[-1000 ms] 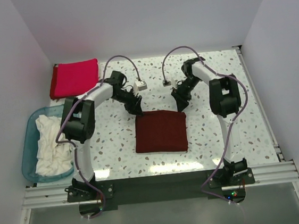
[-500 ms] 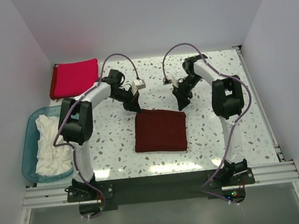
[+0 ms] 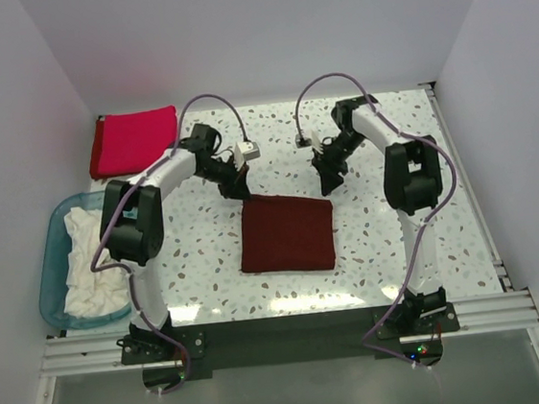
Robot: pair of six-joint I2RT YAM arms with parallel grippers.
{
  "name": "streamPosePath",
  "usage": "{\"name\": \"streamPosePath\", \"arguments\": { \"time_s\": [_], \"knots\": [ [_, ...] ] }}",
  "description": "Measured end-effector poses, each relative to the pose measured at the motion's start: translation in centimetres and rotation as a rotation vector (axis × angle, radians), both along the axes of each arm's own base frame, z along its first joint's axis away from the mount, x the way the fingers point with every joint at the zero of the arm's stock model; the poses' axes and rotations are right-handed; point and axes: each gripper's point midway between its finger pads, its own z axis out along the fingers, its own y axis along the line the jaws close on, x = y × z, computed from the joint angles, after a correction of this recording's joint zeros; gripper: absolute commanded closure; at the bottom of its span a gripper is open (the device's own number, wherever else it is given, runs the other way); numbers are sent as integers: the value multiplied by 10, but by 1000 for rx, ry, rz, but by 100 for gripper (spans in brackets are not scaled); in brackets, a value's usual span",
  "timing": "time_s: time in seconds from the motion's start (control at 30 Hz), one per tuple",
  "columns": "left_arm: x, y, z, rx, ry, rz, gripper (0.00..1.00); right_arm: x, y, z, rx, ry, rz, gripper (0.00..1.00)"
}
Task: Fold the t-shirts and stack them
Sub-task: Fold the tshirt
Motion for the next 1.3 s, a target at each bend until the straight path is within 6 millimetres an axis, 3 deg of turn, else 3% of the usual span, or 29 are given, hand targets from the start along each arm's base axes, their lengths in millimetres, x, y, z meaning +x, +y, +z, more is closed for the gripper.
{"name": "streamPosePath", "arguments": {
  "time_s": [0.2,0.27,0.37,0.4,0.47,0.67,0.87,0.97,1.03,1.17,1.3],
  "knots": [
    [1,2,-15,19,25,6,100,-10,7,-6,-5,21,30,48],
    [1,3,-17,22,27,8,100,-14,10,-7,-6,26,43,53],
    [3,4,-17,23,24,11,100,-17,16,-7,-4,21,67,71],
    [3,5,-18,24,23,12,100,-17,18,-7,-3,18,75,88],
    [2,6,-20,26,24,14,100,-18,20,-7,-2,14,88,100],
    [-1,14,-31,34,38,31,100,-14,22,-1,-5,-13,91,100],
    [-2,18,-39,32,35,40,100,-11,20,39,-15,-100,56,100],
    [0,17,-39,27,26,40,100,-16,20,48,-38,-111,30,100],
    [2,17,-38,25,20,42,100,-18,21,41,-68,-110,16,100],
    [6,20,-35,24,14,62,100,-16,22,7,-158,-109,-35,100],
    [12,28,-25,18,-4,93,100,3,24,-20,-222,-158,-109,100]
  ]
}}
